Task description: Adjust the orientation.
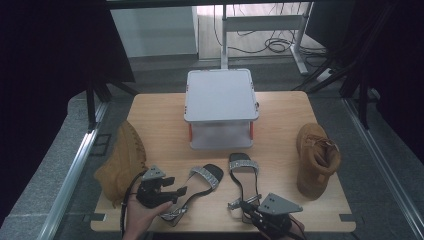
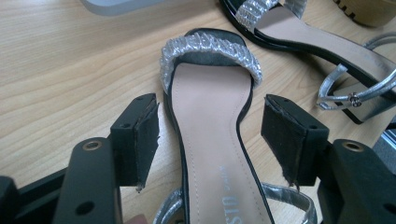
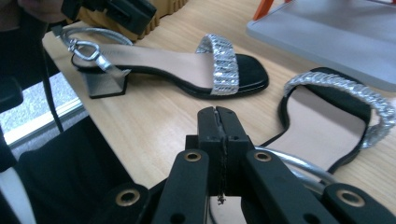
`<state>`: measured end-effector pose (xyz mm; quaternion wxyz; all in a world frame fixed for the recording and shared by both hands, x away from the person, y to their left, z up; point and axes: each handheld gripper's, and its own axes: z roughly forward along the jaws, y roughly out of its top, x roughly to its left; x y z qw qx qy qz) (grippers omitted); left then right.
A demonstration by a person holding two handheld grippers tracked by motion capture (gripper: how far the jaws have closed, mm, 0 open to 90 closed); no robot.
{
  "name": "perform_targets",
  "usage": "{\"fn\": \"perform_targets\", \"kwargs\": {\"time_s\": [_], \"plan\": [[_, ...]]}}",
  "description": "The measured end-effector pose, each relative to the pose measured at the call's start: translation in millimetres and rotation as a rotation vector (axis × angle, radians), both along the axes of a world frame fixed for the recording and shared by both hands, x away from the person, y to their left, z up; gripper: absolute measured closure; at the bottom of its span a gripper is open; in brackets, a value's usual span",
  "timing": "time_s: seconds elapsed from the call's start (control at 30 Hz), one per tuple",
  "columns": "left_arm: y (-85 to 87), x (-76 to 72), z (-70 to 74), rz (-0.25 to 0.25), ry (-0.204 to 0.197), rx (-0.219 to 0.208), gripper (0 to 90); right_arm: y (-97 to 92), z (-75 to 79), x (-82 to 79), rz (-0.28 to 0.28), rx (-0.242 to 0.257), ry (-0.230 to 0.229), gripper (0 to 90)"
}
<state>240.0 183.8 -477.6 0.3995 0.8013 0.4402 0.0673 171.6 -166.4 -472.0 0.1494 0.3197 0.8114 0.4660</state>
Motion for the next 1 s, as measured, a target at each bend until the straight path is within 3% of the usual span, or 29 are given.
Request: {"fn": "perform_targets", "kwargs": {"time_s": [0.13,0.2,0.33,0.43,0.47,0.6,1.0], "plan": [[-0.5,-1.0,-0.2,-0.001,0.002,0.002,37.2,2.5,0.5,-4.4,0.017,-0.001,0.008,89.5],[-1.6,-0.6,-2.1,-0.005,0.011,0.006,37.2,3.6,-0.6,-5.0,0.031,0.021,0.035,89.5],[-4.3,0.4,-7.6,-0.01,0.029,0.019,37.1,9.8,-7.1,-4.9,0.044,-0.005,0.062,89.5],[-4.6,0.3,-8.5,-0.027,0.043,-0.023,37.2,14.4,-15.8,-2.2,0.05,-0.033,0.093,89.6],[-5.2,-0.3,-8.0,-0.023,0.036,-0.014,37.2,15.7,-18.5,-1.4,0.051,-0.043,0.101,89.5],[-4.4,-0.9,-7.1,-0.016,0.03,-0.007,37.3,20.1,-26.2,0.0,0.048,-0.089,0.109,89.5],[-5.4,-1.5,-9.6,-0.019,0.037,0.006,37.4,13.0,-33.9,2.5,0.014,-0.097,0.124,89.6]]}}
